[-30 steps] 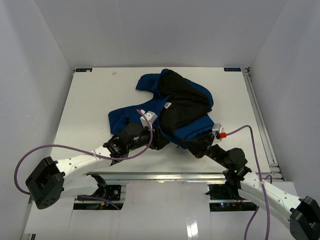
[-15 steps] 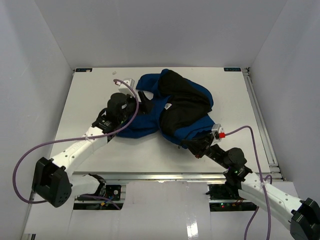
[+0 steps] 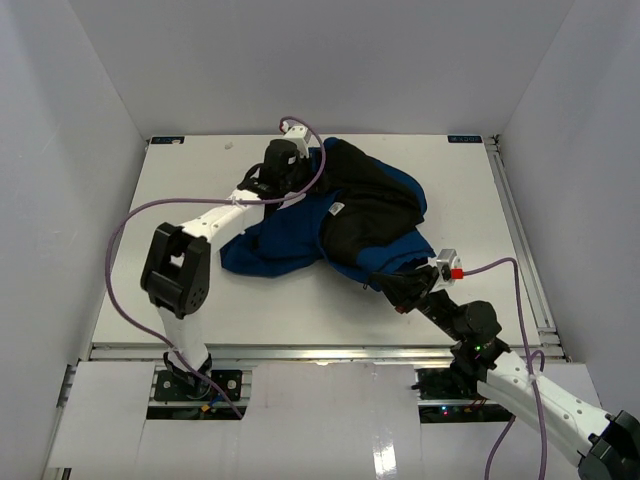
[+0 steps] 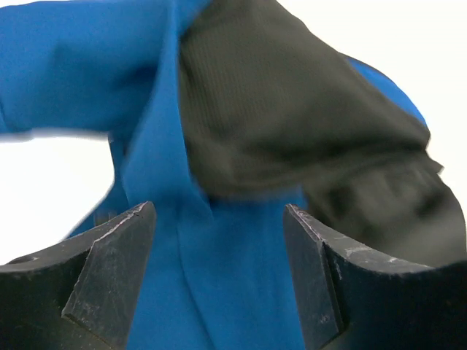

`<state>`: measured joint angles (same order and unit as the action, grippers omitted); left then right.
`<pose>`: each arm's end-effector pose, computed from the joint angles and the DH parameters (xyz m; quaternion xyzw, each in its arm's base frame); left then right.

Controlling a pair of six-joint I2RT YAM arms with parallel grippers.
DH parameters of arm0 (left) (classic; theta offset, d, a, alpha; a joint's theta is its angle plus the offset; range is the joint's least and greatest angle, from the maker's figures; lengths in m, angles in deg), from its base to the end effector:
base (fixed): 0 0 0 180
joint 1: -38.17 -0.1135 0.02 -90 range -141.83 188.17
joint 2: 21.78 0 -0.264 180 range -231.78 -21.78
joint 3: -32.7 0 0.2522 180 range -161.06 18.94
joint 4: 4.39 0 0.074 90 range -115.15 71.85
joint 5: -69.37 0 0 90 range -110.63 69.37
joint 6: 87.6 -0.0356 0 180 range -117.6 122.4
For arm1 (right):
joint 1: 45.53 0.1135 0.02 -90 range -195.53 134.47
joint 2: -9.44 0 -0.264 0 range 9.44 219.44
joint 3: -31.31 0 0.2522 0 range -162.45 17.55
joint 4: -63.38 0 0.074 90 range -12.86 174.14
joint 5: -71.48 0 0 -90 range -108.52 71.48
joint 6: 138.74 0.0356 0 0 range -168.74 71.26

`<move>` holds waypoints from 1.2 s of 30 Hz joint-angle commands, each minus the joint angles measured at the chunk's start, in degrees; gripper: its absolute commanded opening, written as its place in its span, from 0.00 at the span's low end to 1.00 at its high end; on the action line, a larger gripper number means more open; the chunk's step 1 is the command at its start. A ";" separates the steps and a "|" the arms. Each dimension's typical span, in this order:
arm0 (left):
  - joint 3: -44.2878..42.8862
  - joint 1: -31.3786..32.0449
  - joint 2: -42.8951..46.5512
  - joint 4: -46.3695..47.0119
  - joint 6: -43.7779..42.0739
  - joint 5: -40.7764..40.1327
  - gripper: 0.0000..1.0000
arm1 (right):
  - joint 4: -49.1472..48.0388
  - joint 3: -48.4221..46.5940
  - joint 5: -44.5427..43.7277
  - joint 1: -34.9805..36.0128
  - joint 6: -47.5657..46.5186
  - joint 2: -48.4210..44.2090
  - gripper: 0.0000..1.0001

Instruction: Zip up the jacket

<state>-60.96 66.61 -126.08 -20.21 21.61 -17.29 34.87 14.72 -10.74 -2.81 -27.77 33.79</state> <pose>0.3781 -0.2071 0.2739 0.0837 0.8458 -0.2353 0.4714 0.0934 0.0928 0.2270 -0.1618 0.5462 0.4659 0.6771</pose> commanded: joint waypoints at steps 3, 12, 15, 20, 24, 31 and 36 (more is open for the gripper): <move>-15.91 -2.01 -12.45 -2.86 -3.04 -2.30 0.74 | -2.53 9.92 -4.20 0.08 -0.68 -0.75 0.08; -9.89 -4.09 -0.67 -0.54 -1.24 -13.66 0.00 | -4.57 10.19 -8.93 0.15 -1.81 5.67 0.08; -2.70 -4.09 9.98 -0.99 -0.28 -19.36 0.00 | -3.08 10.13 -12.01 0.17 -1.56 5.88 0.08; 11.25 -3.78 25.73 1.60 1.27 -21.27 0.00 | 0.90 9.61 -19.68 0.01 -0.33 5.80 0.08; 18.16 -3.67 32.62 -0.66 2.33 -23.25 0.00 | 3.47 8.61 -22.33 -0.13 0.59 5.73 0.08; 24.09 -3.57 40.02 -0.84 4.36 -18.26 0.00 | 6.85 6.09 -20.56 -0.18 0.65 3.79 0.08; 26.04 -3.57 41.68 2.71 3.30 -10.08 0.00 | 7.07 5.38 -18.55 -0.18 0.83 2.99 0.08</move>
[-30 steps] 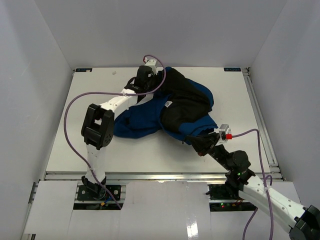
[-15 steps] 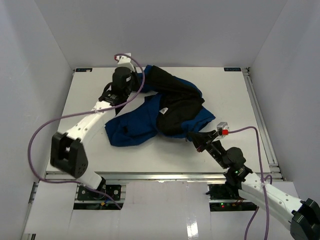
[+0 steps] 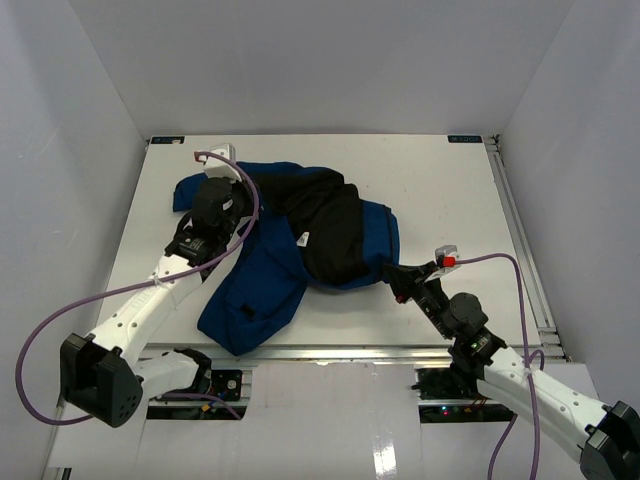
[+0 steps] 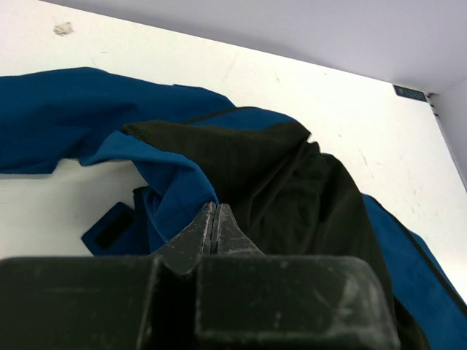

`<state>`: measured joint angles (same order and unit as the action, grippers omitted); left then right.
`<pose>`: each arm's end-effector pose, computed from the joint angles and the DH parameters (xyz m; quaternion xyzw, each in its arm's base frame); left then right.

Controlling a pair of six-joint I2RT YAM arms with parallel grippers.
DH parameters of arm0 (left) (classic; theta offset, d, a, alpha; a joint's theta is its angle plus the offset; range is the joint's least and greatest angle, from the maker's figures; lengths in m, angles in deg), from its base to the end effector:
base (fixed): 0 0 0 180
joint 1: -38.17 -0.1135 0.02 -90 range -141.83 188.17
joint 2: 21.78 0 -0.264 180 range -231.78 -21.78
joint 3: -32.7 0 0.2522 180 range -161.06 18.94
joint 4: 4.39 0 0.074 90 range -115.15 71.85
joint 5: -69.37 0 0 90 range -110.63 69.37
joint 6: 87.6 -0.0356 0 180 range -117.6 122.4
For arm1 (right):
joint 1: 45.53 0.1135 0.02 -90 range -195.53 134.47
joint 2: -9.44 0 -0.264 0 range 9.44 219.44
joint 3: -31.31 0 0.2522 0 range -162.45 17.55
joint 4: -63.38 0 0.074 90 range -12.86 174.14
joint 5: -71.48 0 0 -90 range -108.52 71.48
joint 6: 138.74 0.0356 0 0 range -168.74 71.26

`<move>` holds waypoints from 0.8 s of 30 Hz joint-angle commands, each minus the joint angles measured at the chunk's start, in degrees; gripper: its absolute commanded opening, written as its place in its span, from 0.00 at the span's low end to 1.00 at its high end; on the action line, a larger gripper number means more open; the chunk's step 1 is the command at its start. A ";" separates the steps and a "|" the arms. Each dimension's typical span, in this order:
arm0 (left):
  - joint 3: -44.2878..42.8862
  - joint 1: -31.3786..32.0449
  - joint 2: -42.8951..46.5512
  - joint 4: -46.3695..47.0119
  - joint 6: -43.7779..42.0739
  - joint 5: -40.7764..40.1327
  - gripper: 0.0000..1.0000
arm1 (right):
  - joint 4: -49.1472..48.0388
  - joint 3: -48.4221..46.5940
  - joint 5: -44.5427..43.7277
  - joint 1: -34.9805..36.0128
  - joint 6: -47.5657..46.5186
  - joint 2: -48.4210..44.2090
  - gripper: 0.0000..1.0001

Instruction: Zip up the jacket

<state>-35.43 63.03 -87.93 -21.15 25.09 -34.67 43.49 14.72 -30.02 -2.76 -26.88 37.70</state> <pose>0.2488 -0.1058 0.3360 -0.0597 0.7875 -0.1556 0.5933 0.1092 0.0914 0.2031 -0.0437 0.6542 0.3467 0.6707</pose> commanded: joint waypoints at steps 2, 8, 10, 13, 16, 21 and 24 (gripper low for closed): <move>0.66 0.01 3.68 5.56 -0.01 9.03 0.00 | -1.59 5.29 0.88 -0.22 -0.07 -0.91 0.08; -12.67 0.01 -4.60 1.26 -2.98 8.62 0.00 | -2.29 5.70 0.98 -0.16 -0.27 -0.54 0.08; -18.02 0.01 -6.13 -0.79 -3.81 12.25 0.00 | -2.03 5.45 0.99 -0.14 -0.54 -0.31 0.08; -17.17 0.01 -4.39 0.43 -4.84 17.68 0.00 | -2.10 5.36 1.11 -0.22 -0.59 -0.38 0.08; -14.95 0.01 -1.29 0.71 -6.73 25.16 0.00 | -2.12 5.24 1.18 -0.22 -0.59 -0.39 0.08; -3.72 0.18 6.01 -3.33 -5.22 35.78 0.00 | -2.98 4.80 -0.25 -0.22 -0.41 1.17 0.08; 7.20 0.37 13.11 -3.41 -0.50 33.56 0.00 | -3.26 3.96 -2.84 -0.22 -0.81 3.34 0.08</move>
<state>-39.25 63.06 -82.90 -21.19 20.22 -6.09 43.93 14.72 -29.41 -2.76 -26.81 38.96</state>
